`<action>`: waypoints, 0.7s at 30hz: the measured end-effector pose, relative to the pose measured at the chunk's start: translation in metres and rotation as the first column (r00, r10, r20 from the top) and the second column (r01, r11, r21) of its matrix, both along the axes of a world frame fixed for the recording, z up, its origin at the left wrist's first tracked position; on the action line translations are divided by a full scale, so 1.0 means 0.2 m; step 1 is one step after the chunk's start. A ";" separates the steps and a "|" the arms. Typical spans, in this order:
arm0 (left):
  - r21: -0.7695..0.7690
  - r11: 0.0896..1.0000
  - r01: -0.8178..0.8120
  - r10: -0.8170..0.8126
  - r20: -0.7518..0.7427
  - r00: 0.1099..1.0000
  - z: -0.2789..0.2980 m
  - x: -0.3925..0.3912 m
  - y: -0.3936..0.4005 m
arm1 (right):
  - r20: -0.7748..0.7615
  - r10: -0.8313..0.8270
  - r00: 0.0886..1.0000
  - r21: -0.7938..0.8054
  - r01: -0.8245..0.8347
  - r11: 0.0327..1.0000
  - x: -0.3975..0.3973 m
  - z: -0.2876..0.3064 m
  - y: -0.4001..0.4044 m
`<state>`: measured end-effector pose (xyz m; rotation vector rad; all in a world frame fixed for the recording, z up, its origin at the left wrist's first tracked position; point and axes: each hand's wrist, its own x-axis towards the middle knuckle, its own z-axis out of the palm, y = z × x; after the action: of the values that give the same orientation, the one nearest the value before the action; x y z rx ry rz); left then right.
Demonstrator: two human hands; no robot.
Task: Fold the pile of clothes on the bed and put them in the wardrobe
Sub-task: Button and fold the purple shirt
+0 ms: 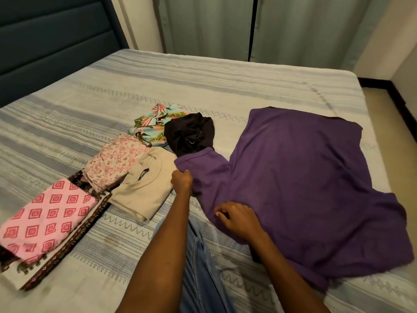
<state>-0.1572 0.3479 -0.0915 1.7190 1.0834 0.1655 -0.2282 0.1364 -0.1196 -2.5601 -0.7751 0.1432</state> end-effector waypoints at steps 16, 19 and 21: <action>0.624 0.747 0.232 -0.308 0.015 0.951 0.00 -0.09 -0.26 | -0.031 -0.315 0.949 0.242 0.312 0.919 -0.04 -0.01 -0.39; 0.715 0.472 0.516 -0.752 0.021 0.659 -0.04 -0.19 -0.46 | 0.096 -0.481 0.871 0.275 0.442 0.854 -0.07 -0.03 -0.60; 0.728 0.242 0.642 -0.910 -0.059 0.410 -0.06 -0.28 -0.61 | 0.126 -0.575 0.808 0.254 0.535 0.806 -0.11 -0.03 -0.74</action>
<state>-0.2142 0.2266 -0.1036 2.5504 -0.3878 0.2224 -0.2505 -0.0123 -0.1251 -2.5031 -0.0559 -0.3691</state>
